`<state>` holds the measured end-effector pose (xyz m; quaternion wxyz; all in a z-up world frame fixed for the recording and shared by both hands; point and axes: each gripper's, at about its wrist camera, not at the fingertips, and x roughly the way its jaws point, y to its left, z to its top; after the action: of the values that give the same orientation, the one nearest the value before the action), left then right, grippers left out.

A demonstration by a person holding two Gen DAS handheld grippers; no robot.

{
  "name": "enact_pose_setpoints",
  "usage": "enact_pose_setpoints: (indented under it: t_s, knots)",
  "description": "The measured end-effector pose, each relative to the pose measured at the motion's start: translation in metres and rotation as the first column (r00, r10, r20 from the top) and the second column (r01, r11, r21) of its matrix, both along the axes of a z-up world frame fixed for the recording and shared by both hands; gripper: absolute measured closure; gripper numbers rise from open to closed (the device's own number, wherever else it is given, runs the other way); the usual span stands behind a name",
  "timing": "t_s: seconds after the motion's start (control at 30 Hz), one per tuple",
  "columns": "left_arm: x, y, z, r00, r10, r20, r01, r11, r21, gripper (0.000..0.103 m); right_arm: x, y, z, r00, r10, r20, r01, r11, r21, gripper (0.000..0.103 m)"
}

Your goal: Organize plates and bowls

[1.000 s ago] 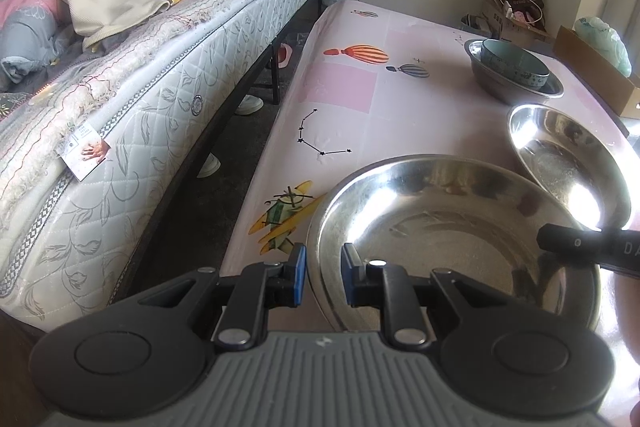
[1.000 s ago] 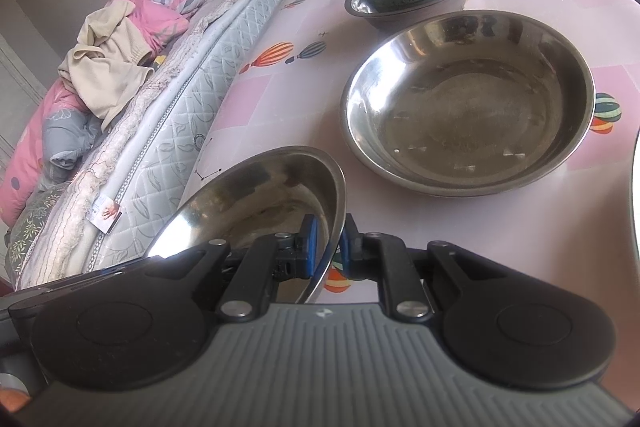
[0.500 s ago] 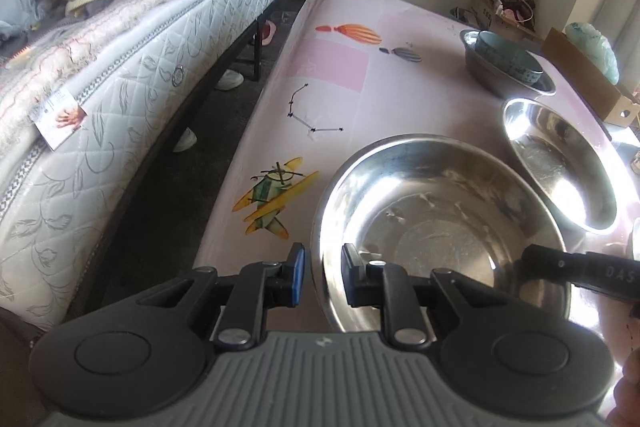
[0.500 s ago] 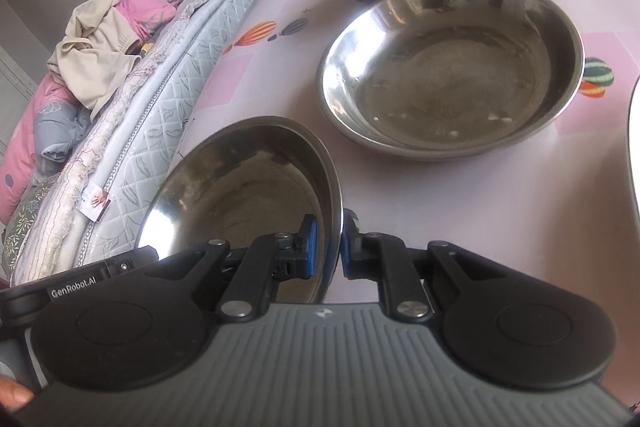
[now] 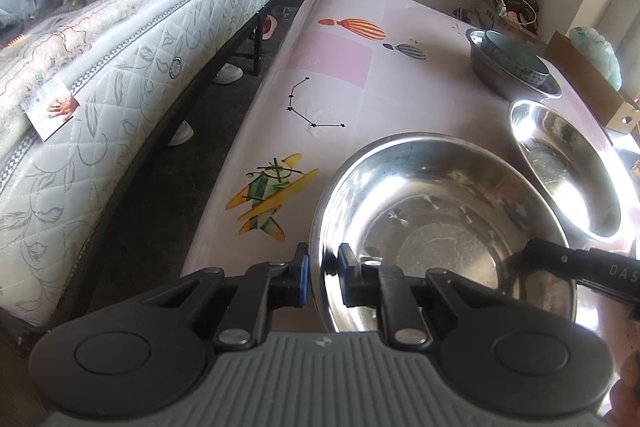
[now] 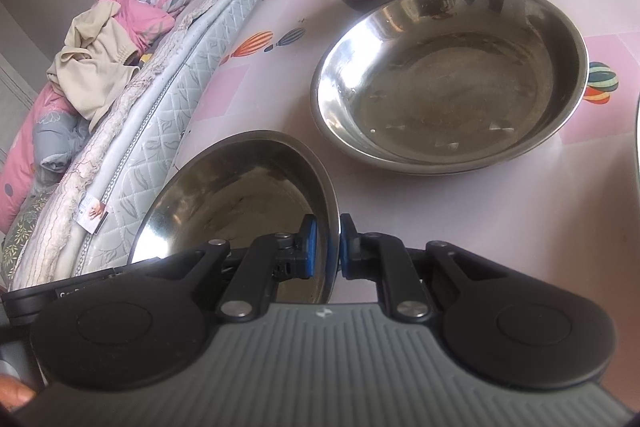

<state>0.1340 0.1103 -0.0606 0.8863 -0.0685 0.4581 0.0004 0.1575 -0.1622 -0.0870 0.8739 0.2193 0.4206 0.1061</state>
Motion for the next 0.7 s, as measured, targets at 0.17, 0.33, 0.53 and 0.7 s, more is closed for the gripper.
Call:
enact_pose_setpoints:
  t_s: [0.17,0.33,0.53,0.7]
  knots:
    - [-0.002,-0.003,0.002,1.0,0.003,0.012,-0.004,1.0,0.022,0.088,0.0,0.001,0.001,1.0,-0.004,0.005,0.004,1.0,-0.009,0.093]
    - [-0.002,-0.002,0.004,1.0,0.007,0.017,-0.008,1.0,0.023,0.088,-0.001,0.002,0.004,1.0,-0.001,0.018,0.001,1.0,-0.016,0.093]
    - [-0.005,-0.002,0.007,0.999,0.013,0.033,-0.014,0.999,0.031,0.088,-0.003,0.003,0.008,1.0,0.004,0.027,-0.004,1.0,-0.016,0.093]
    - [-0.008,-0.003,0.01,0.999,0.01,0.048,-0.012,0.999,0.037,0.088,-0.005,0.004,0.009,0.999,0.006,0.032,-0.005,1.0,-0.018,0.093]
